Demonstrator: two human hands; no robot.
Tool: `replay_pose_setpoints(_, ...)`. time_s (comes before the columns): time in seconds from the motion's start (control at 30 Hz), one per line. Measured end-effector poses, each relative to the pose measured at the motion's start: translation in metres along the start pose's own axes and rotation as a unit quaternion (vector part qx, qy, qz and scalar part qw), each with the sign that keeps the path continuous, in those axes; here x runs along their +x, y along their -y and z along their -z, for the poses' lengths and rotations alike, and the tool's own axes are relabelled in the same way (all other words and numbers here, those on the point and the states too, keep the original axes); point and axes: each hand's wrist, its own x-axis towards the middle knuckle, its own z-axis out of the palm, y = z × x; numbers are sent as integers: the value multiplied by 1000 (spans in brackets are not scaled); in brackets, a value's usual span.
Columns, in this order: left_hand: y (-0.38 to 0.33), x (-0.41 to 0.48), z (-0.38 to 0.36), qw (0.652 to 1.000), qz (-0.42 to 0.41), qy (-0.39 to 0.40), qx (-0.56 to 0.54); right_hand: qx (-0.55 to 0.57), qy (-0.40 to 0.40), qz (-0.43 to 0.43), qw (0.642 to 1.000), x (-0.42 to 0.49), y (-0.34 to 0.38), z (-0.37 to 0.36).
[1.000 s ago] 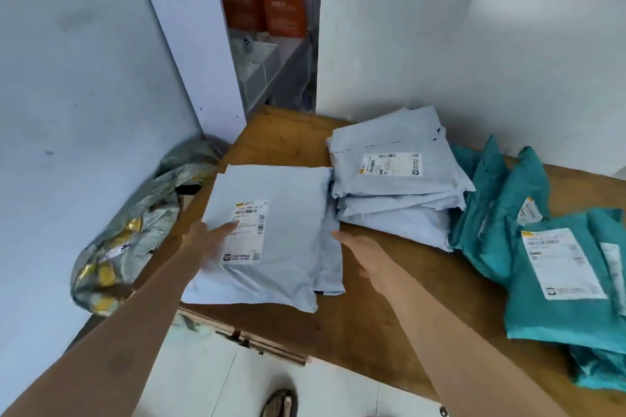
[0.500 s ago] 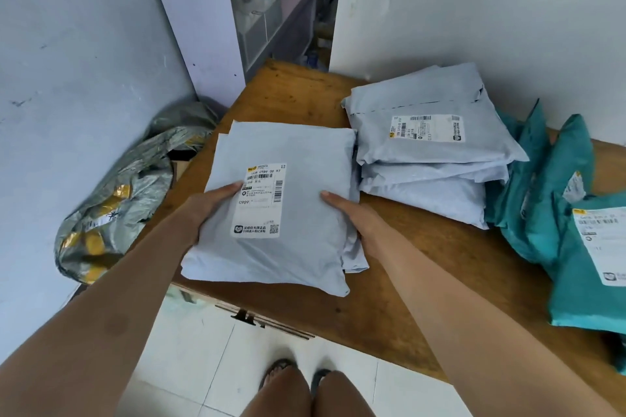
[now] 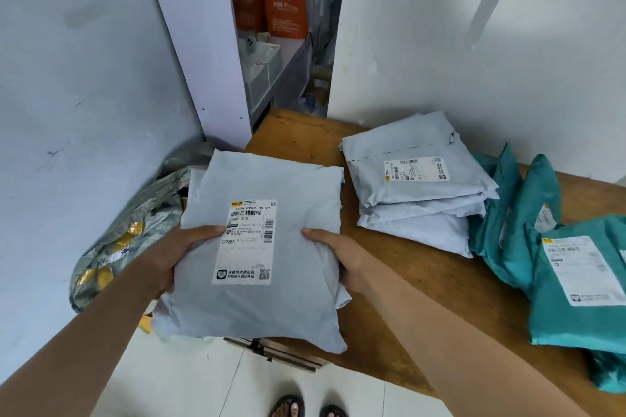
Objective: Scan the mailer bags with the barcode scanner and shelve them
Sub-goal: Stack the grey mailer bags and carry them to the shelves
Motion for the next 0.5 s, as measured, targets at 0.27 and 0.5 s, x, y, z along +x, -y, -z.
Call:
replay_pose_setpoints(0.27, -83, -5, -46, 980, -186, 75, -6, 14, -63, 162, 985, -66, 82, 11)
replay_pose_setpoints(0.5, -115, -5, -224, 943, -236, 234, 19, 78, -247, 283, 923, -208, 90, 114)
